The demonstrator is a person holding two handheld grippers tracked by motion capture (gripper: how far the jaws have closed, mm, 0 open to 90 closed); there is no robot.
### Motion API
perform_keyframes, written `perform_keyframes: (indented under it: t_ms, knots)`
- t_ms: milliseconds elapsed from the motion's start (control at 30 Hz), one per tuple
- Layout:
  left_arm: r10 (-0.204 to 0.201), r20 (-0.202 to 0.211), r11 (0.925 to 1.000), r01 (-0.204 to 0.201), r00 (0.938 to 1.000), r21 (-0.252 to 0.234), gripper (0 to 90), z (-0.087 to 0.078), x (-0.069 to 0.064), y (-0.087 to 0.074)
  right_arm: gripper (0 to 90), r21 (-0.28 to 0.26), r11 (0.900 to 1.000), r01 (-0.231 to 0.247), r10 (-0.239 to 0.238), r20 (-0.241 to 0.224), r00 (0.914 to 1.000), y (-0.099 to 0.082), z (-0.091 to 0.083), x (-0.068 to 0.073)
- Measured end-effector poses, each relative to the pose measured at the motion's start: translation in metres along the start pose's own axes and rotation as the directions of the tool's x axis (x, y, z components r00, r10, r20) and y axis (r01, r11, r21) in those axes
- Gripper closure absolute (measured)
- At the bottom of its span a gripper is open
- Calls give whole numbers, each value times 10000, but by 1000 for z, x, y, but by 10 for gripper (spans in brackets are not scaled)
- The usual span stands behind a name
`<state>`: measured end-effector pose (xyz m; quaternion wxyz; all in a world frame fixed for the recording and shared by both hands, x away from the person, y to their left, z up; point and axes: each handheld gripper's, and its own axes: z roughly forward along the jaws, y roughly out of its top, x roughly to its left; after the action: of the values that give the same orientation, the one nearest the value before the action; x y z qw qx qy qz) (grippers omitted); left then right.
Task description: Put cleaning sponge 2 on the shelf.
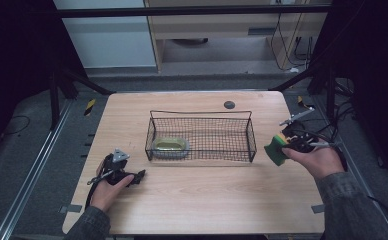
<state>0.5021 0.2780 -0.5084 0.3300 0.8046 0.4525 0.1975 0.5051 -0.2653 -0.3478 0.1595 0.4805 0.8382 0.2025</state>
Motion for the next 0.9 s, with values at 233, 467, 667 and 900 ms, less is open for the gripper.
perform_keyframes:
  t_ms: [233, 467, 667, 900]
  knots:
    - [1, 0, 10000, -1, 10000, -7, 0, 0, 0, 0, 646, -314, 9991, 295, -284, 368, 9989, 28, -16, -7]
    - [10, 1, 10000, -10, 10000, -38, 0, 0, 0, 0, 648, -497, 9958, 772, -742, 594, 9955, 57, -23, -3]
    - [9, -2, 10000, -9, 10000, -36, 0, 0, 0, 0, 648, -510, 9926, 1103, -1058, 833, 9909, 80, -25, -1]
    - [3, -8, 10000, -3, 10000, -37, 0, 0, 0, 0, 648, -870, 9897, 1136, -1077, 694, 9918, 93, -21, 3]
